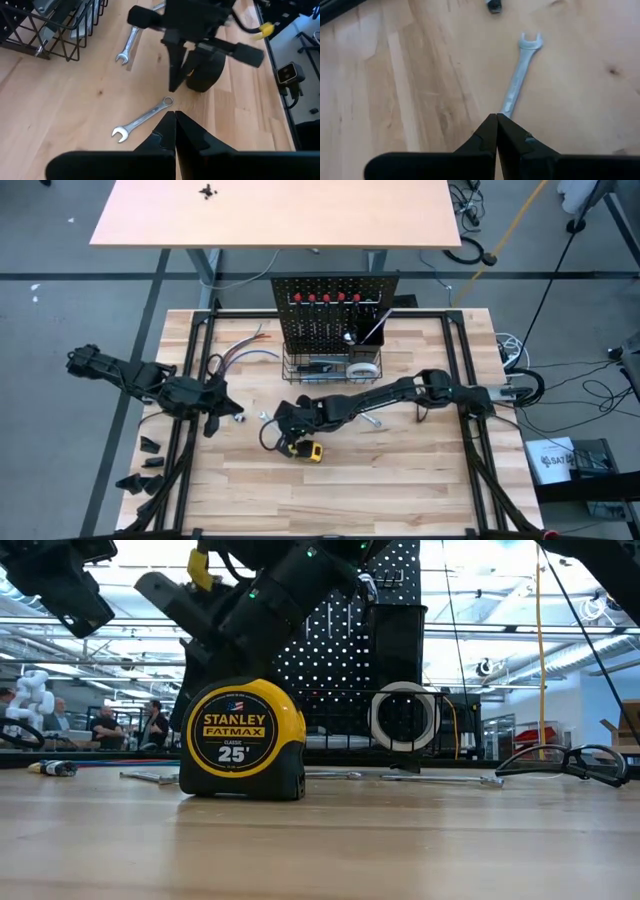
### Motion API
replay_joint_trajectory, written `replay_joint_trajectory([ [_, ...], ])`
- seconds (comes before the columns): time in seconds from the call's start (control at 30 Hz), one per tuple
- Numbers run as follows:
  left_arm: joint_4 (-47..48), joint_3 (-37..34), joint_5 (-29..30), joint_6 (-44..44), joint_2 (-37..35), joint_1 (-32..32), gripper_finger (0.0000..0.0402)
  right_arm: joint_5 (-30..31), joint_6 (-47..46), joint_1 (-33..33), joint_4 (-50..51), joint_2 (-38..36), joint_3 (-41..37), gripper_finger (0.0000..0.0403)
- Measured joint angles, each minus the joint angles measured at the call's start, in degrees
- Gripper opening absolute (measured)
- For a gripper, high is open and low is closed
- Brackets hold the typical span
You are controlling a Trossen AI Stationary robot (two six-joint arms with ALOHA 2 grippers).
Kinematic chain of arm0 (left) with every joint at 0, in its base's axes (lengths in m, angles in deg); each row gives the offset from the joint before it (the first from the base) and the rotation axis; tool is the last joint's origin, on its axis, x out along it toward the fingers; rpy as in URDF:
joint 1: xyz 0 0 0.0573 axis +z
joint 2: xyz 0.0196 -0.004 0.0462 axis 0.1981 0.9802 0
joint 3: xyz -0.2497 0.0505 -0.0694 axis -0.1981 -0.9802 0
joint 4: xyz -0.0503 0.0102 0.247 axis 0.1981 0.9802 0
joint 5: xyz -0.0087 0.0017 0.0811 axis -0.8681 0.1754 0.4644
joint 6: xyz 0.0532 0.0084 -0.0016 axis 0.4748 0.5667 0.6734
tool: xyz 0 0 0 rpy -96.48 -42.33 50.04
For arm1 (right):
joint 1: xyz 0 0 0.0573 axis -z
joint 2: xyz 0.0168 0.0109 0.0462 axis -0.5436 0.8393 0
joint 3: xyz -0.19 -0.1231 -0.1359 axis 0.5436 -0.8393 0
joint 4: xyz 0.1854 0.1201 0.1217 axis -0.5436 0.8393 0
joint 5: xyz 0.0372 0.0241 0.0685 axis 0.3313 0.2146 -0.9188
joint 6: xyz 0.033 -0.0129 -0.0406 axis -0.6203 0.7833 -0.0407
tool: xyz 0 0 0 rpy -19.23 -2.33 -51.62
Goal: Hang tools onto peg board
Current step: Move the measuring tape to the right side of the table
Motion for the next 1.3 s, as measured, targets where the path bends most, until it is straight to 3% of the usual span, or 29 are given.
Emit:
replay_joint_trajectory([
  [0.33,0.5,0.0,0.0,-0.1,2.9,0.0,0.0000,-3.1,1.7,-0.2,0.6,2.1,0.0,0.0000],
  [1.07,0.3,0.0,0.0,-0.1,4.4,0.0,0.0000,-2.5,2.3,-0.3,-0.3,3.0,0.2,0.0000],
  [1.3,0.3,0.0,0.0,-0.1,4.4,0.0,0.0000,-0.4,3.4,-0.3,1.5,2.9,3.8,0.0000],
])
